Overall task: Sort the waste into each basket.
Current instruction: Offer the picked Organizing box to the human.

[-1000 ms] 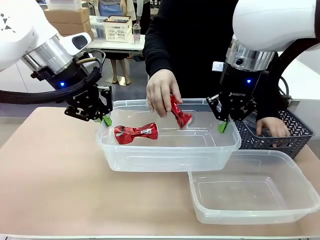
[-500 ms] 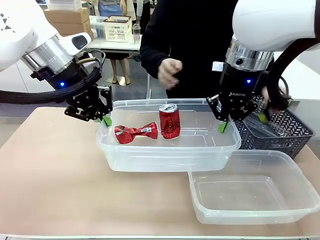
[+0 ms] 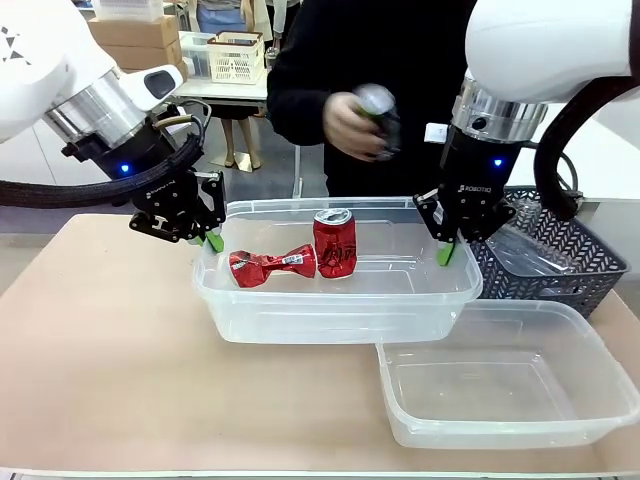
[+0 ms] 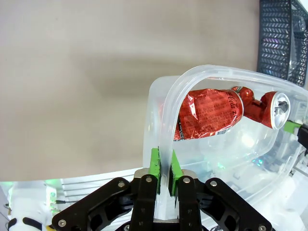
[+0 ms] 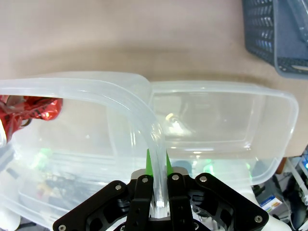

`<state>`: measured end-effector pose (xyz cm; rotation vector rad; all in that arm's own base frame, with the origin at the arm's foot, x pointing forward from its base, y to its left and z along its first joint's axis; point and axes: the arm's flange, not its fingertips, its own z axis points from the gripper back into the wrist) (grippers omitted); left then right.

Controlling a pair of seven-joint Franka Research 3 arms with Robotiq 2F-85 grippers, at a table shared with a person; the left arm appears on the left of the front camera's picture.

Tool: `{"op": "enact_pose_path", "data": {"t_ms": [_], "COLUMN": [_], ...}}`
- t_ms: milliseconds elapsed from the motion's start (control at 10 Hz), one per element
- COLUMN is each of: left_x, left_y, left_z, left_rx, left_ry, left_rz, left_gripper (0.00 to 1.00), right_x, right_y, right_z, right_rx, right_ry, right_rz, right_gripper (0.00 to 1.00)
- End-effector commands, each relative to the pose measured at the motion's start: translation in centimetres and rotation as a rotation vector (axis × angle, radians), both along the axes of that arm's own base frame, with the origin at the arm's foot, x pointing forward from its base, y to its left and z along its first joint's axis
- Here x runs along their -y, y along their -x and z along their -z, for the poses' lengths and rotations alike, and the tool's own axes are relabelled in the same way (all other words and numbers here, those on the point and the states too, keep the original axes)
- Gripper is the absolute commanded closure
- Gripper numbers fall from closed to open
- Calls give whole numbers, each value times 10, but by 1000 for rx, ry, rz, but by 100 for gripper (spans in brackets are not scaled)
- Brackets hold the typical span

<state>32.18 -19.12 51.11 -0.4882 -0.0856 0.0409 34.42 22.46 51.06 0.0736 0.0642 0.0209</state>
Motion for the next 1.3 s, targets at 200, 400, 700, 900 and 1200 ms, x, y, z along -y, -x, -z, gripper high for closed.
{"op": "enact_pose_path", "data": {"t_ms": [200, 400, 700, 900, 1200], "left_x": [-2, -2, -2, -2, -2], "left_y": [1, 1, 1, 1, 1], "left_z": [-4, -4, -4, -4, -4], "left_rx": [11, 11, 11, 11, 11], "left_ry": [20, 20, 20, 20, 20], "left_rz": [-11, -11, -11, -11, -11], "left_gripper": [92, 92, 92, 92, 92], "right_x": [-1, -1, -1, -1, -1], "right_y": [-1, -1, -1, -1, -1], "right_z": [-3, -3, -3, -3, -3], "right_rx": [-10, -10, -10, -10, -10], "right_ry": [12, 12, 12, 12, 12], "right_rz": [-8, -8, -8, -8, -8], "right_gripper": [96, 96, 96, 96, 96]}}
